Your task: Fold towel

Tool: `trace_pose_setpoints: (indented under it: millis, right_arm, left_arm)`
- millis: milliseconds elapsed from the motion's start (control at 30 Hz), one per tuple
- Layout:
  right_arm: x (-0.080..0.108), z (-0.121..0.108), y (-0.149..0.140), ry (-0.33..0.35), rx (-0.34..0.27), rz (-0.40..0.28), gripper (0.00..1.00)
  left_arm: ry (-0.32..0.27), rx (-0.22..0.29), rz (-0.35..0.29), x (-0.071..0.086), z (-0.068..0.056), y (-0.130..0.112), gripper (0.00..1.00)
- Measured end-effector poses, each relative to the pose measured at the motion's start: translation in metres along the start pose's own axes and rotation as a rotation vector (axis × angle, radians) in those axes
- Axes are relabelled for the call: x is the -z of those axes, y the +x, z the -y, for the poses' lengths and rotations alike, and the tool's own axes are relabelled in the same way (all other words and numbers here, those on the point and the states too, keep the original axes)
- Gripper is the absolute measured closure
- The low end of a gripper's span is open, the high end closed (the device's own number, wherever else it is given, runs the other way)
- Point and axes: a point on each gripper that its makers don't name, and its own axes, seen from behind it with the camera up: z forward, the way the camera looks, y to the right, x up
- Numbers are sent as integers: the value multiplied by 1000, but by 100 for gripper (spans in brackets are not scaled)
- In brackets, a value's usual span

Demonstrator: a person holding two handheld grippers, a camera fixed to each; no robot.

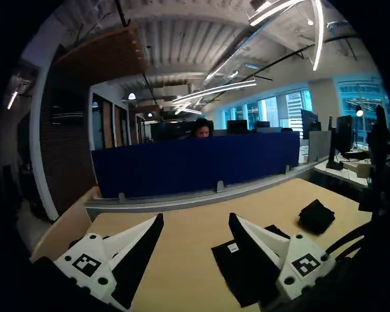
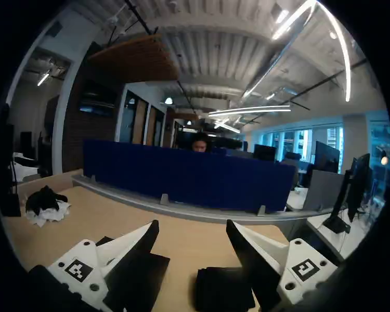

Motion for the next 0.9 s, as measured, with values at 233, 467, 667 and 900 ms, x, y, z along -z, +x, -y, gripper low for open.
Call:
trace_pose_setpoints:
  millis: [233, 467, 667, 900]
  right_arm:
    - [6, 20, -10, 112, 57, 94, 0]
    - [15, 41, -31, 230, 150, 214, 0]
    - [22, 58, -50, 314, 213, 291, 0]
    - [25, 67, -61, 356, 210, 328, 0]
  left_arm:
    - [-129, -74, 71, 0, -28, 1, 7]
    - [-216, -121, 151, 2, -50, -16, 7]
    - [-281, -142, 225, 7, -67, -39, 7]
    - [-315, -140, 274, 8, -74, -57, 7]
